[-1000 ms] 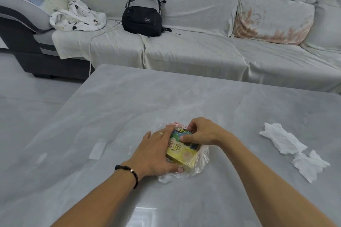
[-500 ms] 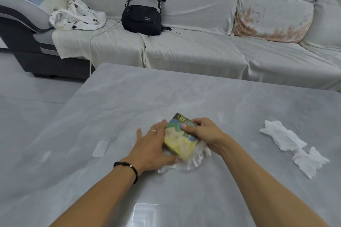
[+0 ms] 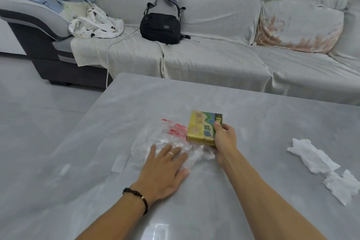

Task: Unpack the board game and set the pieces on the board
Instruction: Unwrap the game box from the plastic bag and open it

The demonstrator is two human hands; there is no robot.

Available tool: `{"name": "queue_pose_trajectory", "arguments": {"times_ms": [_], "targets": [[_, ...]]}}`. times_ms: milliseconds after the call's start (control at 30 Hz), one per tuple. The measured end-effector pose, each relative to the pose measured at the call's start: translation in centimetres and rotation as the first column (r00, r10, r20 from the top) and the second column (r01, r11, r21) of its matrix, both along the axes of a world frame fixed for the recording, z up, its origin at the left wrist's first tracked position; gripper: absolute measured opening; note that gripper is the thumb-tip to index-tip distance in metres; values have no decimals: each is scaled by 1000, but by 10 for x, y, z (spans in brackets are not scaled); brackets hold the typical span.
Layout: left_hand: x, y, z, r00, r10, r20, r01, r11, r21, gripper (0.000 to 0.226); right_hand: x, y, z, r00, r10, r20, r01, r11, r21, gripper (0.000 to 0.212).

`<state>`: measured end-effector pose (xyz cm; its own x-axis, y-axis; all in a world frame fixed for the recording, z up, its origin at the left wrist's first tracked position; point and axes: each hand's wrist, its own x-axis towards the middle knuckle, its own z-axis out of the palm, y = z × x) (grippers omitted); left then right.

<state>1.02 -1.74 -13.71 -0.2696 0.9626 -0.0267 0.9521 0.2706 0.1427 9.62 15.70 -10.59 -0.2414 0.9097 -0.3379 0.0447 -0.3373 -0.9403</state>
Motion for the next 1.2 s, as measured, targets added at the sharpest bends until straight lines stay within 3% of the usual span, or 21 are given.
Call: {"name": "queue_pose_trajectory", "arguments": {"times_ms": [133,300,367,467,567,667,733,767,800,900,967,1033,1100,1200], "targets": [[-35,13,-7,981,176,-83,-175,984,13,57,0,7,5,999,-37,33,36,998,44,29],[-56,33,0,952,305,-28,-303,951,62,54,4,2,1,990,65,124,-70,997,33,18],[-48,28,1,966,259,22,-258,947,192,56,12,-2,-5,973,121,195,-130,991,33,20],[-26,9,4,968,59,245,-140,935,326,75,26,-11,-8,914,206,349,-248,965,82,28],[-5,-4,2,970,-19,241,-40,971,237,98,37,-17,-3,760,267,593,-443,880,172,31],[6,-9,-1,966,5,259,-46,988,150,117,50,-24,8,676,420,606,-567,821,64,31],[9,-11,-2,959,12,284,-54,989,141,119,58,-28,17,529,441,725,-678,734,48,32],[9,-12,-3,957,9,291,-56,987,152,118,60,-29,20,429,371,824,-738,670,82,37],[10,-13,-3,956,5,293,-55,985,164,117,61,-31,23,391,288,874,-779,610,147,46],[9,-14,-6,960,-5,279,-46,984,173,116,63,-43,37,428,355,831,-866,425,264,66],[7,-15,-8,959,-15,283,-35,984,172,118,64,-50,40,226,352,908,-963,220,154,83],[5,-15,-9,951,-31,307,-28,982,184,118,66,-52,37,57,208,976,-997,62,45,98],[4,-17,-9,937,-31,348,-46,976,212,116,68,-52,35,47,132,990,-999,26,44,100],[6,-20,-12,937,-15,349,-87,958,275,103,65,-52,35,86,142,986,-996,38,81,87]]}}
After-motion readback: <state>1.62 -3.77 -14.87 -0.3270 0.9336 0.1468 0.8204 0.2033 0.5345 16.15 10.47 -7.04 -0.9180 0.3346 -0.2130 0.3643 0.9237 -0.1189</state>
